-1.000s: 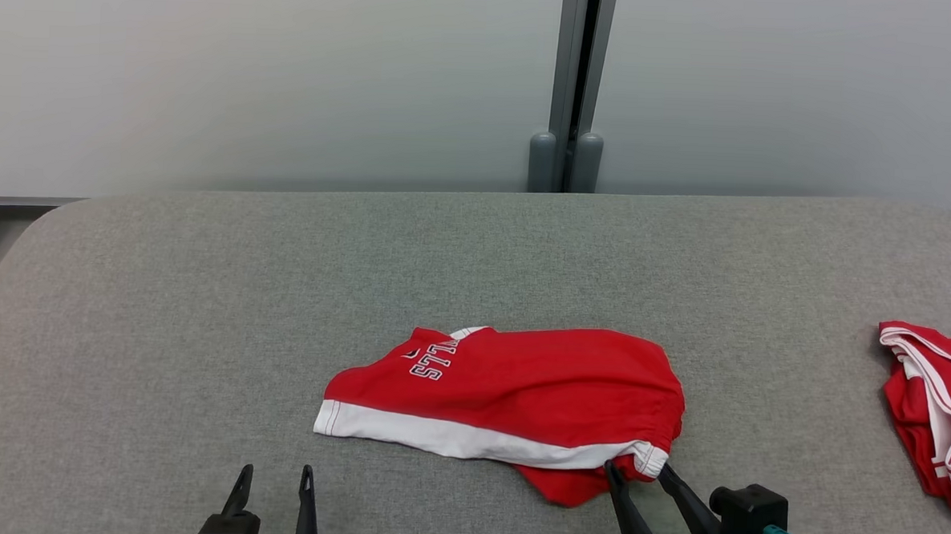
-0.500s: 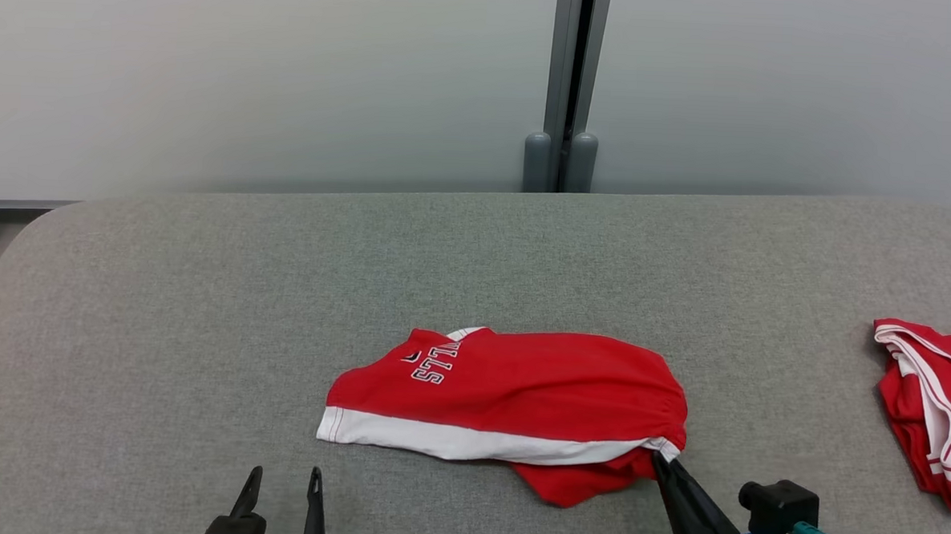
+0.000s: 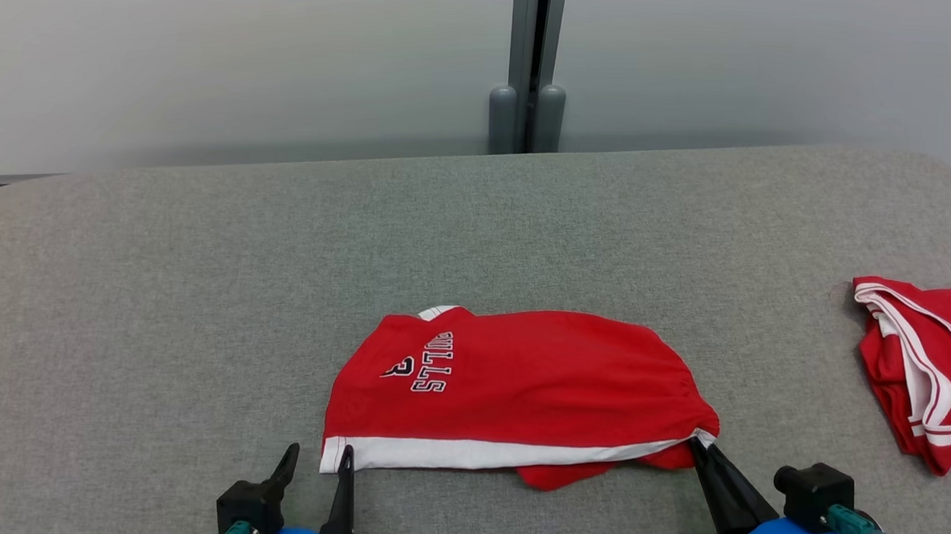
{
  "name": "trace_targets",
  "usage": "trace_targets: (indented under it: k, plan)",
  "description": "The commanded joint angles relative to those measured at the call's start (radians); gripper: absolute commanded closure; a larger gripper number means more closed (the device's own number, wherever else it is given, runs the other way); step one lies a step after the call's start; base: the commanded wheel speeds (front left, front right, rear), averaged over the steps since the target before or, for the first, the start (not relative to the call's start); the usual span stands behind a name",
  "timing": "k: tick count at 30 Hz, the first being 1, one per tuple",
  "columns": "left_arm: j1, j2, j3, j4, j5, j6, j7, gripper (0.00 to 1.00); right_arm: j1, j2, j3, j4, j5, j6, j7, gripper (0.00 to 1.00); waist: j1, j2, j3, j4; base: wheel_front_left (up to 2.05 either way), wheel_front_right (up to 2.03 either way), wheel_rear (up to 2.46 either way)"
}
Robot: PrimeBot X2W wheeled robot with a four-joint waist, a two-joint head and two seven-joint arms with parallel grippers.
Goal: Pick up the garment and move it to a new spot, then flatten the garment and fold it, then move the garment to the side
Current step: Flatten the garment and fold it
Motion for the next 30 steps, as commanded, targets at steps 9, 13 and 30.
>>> trace_targets:
  k: [9,13,30]
  plan:
    - [-0.069,0.000,-0.059,0.126,-0.069,0.000,0.000,0.00,-0.042,0.001,0.014,-0.010,0.005,0.000,0.000,1.00,0.0000,0.0000,0.033,-0.017,0.00,0.00,0.00]
    - [-0.078,-0.001,-0.082,0.152,-0.090,-0.005,0.001,0.69,-0.047,0.000,0.015,-0.013,0.007,0.000,0.000,1.00,0.0000,0.0000,0.036,-0.016,0.00,0.00,0.00]
    - [-0.141,0.041,0.070,-0.163,0.023,-0.023,-0.003,1.00,-0.098,-0.024,0.024,-0.125,0.043,0.000,0.000,1.00,0.0000,0.0000,-0.063,0.023,0.00,0.00,0.00]
